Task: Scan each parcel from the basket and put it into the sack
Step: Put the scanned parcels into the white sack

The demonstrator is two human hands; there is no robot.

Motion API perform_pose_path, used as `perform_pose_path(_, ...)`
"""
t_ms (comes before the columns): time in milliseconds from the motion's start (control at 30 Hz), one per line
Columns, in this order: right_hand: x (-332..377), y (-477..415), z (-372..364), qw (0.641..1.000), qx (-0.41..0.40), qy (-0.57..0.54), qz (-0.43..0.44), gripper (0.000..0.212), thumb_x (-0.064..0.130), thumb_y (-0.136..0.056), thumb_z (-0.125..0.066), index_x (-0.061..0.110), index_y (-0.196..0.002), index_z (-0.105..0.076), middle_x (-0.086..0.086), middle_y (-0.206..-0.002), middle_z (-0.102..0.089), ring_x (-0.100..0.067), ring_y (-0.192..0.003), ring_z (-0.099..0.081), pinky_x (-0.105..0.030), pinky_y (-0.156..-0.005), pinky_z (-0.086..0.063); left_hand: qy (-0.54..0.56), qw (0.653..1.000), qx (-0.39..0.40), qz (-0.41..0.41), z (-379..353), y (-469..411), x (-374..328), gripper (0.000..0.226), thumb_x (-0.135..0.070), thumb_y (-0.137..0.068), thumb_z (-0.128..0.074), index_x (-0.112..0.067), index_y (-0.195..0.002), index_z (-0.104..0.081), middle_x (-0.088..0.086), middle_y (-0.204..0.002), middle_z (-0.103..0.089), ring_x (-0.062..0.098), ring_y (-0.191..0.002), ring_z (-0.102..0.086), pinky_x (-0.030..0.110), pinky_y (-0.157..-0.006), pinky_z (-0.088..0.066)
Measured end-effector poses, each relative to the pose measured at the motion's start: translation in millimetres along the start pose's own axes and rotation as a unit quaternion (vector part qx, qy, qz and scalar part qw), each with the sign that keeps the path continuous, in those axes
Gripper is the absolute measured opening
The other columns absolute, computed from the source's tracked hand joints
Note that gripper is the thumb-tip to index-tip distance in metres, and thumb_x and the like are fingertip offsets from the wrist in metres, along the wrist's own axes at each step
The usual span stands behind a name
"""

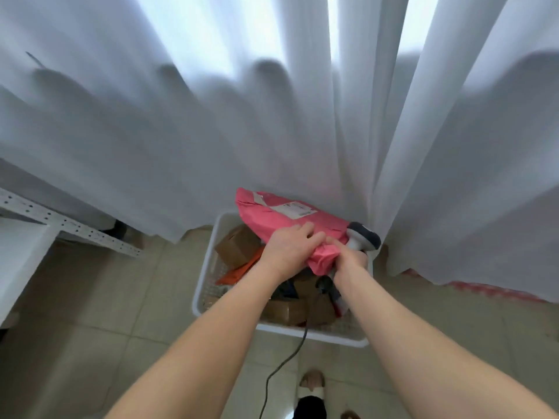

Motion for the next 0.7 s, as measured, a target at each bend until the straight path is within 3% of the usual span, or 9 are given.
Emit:
perform_pose_path(33,3,8,-1,1.000,-0.007,-0.006,0.002,0.063,0.017,-0.080,-0.079,0.003,-0.132,-0.048,-0.015,-0.105,-0.065,-0.025,-0.079,-0.062,-0.037,-0.069,-0.056,-0.001,1.000,0.013,0.013,10,5,-1,0.039,-0.019,-0.070,-0.077,-0.016,-0.103,-0.057,0.004,-0.091,-0.056,0.023,-0.071,-0.055,0.029,-0.045,-0.035)
perform_pose_path(133,8,24,4,0.999,-0.020,-0.017,0.034,0.082,0.017,-0.064,-0.088,0.014,-0.134,-0.048,-0.014,-0.121,-0.065,-0.035,-0.102,-0.065,-0.054,-0.089,-0.054,0.002,0.994,0.061,0.096,31,26,10,0.044,-0.015,-0.084,-0.063,-0.020,-0.124,-0.045,0.003,-0.115,-0.049,0.022,-0.099,-0.053,0.034,-0.062,-0.044)
perform_pose_path(233,19,53,13,0.997,-0.012,0.010,0.070,0.084,0.008,-0.063,-0.087,0.014,-0.137,-0.047,-0.010,-0.126,-0.062,-0.035,-0.113,-0.060,-0.055,-0.098,-0.048,0.063,0.967,0.051,0.241,59,56,33,0.045,-0.009,-0.086,-0.054,-0.028,-0.126,-0.048,0.003,-0.127,-0.044,0.024,-0.114,-0.048,0.038,-0.083,-0.047)
perform_pose_path(367,31,93,32,0.995,0.049,0.009,0.084,0.064,-0.002,-0.067,-0.081,0.008,-0.125,-0.057,-0.014,-0.117,-0.066,-0.035,-0.105,-0.064,-0.053,-0.093,-0.052,0.182,0.861,-0.034,0.474,107,98,56,0.052,-0.025,-0.092,-0.053,-0.017,-0.141,-0.038,0.014,-0.142,-0.034,0.033,-0.132,-0.034,0.043,-0.105,-0.035)
perform_pose_path(467,35,116,38,0.989,0.113,0.005,0.092,0.059,-0.004,-0.063,-0.082,0.005,-0.118,-0.062,-0.016,-0.112,-0.069,-0.036,-0.100,-0.066,-0.054,-0.090,-0.054,0.208,0.807,-0.057,0.550,135,128,55,0.088,-0.055,-0.082,-0.063,-0.013,-0.148,-0.024,0.017,-0.148,-0.031,0.033,-0.137,-0.028,0.045,-0.109,-0.029)
perform_pose_path(567,38,132,39,0.983,0.153,0.018,0.095,0.076,0.006,-0.043,-0.090,0.005,-0.114,-0.065,-0.018,-0.108,-0.071,-0.038,-0.098,-0.068,-0.057,-0.088,-0.054,0.336,0.726,-0.090,0.593,147,156,60,0.116,-0.055,-0.068,-0.077,-0.008,-0.152,-0.012,0.018,-0.154,-0.025,0.033,-0.141,-0.028,0.045,-0.114,-0.029)
perform_pose_path(633,42,145,36,0.979,0.172,0.034,0.102,0.076,0.007,-0.043,-0.090,0.003,-0.114,-0.065,-0.020,-0.106,-0.071,-0.039,-0.097,-0.069,-0.057,-0.087,-0.054,0.449,0.665,-0.099,0.588,154,167,61,0.112,-0.049,-0.065,-0.083,-0.002,-0.148,-0.023,0.017,-0.149,-0.037,0.031,-0.133,-0.042,0.043,-0.106,-0.040)
perform_pose_path(700,51,161,33,0.977,0.167,0.054,0.118,0.061,0.001,-0.058,-0.086,0.000,-0.115,-0.064,-0.021,-0.106,-0.070,-0.038,-0.096,-0.068,-0.055,-0.088,-0.055,0.503,0.648,-0.066,0.568,160,172,58,0.095,-0.049,-0.066,-0.083,-0.002,-0.137,-0.042,0.013,-0.133,-0.054,0.028,-0.115,-0.058,0.036,-0.090,-0.052)
Point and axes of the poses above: each hand's wrist, its own y-axis away from the middle knuckle, its own z-axis out of the back of the hand, x = y × z, the point moved 6 cm from there along -y, towards the middle knuckle
